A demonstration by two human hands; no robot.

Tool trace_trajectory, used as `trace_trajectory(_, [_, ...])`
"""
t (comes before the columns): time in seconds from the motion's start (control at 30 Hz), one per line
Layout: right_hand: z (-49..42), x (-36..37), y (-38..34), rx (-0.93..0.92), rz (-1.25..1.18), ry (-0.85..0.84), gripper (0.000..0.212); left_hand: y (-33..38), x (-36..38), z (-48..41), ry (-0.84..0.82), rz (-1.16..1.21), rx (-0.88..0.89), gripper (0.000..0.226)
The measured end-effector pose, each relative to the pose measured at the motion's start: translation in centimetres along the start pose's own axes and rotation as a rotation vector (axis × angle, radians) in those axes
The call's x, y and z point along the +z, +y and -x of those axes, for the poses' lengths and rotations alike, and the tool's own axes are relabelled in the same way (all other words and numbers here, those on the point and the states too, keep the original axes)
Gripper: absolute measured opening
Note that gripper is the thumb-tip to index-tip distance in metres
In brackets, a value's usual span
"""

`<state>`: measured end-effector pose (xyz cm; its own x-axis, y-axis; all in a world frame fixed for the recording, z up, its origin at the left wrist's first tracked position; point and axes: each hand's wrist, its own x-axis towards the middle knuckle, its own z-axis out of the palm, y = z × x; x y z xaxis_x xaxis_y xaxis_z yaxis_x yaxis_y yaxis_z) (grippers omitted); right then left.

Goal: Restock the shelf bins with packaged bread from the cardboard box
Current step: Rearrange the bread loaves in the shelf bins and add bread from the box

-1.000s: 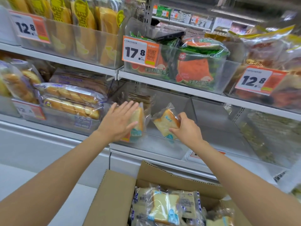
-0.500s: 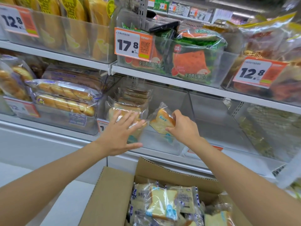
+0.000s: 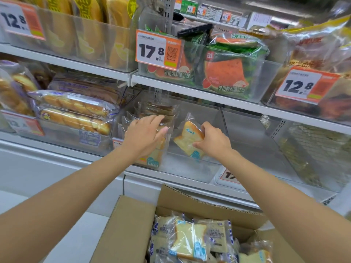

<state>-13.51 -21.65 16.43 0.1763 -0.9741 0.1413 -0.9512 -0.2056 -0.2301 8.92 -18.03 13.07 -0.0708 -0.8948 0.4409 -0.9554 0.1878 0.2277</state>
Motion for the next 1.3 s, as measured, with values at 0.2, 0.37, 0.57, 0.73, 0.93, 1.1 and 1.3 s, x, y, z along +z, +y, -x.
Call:
trace_trajectory(0.2, [-7.4,0.5,0.6,0.048,0.223,-0.015,0.040,-2.5,1.8,-3.7,-0.285,-0.106,0.076,0.096])
trace_trajectory(0.37, [-13.6,2.3,1.7,-0.019,0.266,-0.073,0.060,-2.8,2.5,-3.0,-0.160,-0.130,0.122,0.085])
trace_trajectory(0.57, [-15.7,5.5,3.1,-0.058,0.326,0.064,0.060,-2.8,2.6,-2.9,-0.128,-0.103,0.129,0.088])
trace_trajectory(0.73, [-16.1,6.8,3.5,-0.105,0.364,0.159,0.061,-2.8,2.9,-2.9,-0.116,-0.088,0.123,0.090])
trace_trajectory(0.93, [-15.8,7.6,2.9,-0.159,0.390,0.236,0.062,-2.6,2.7,-2.9,-0.147,-0.083,0.099,0.089])
trace_trajectory(1.1, [-14.6,7.0,2.4,-0.086,0.241,0.206,0.076,-2.5,2.4,-2.9,-0.185,-0.088,0.080,0.089])
trace_trajectory(1.3, [-6.5,4.8,0.7,-0.128,-0.144,0.137,0.056,-1.5,1.1,-2.4,-0.129,0.006,0.034,0.075])
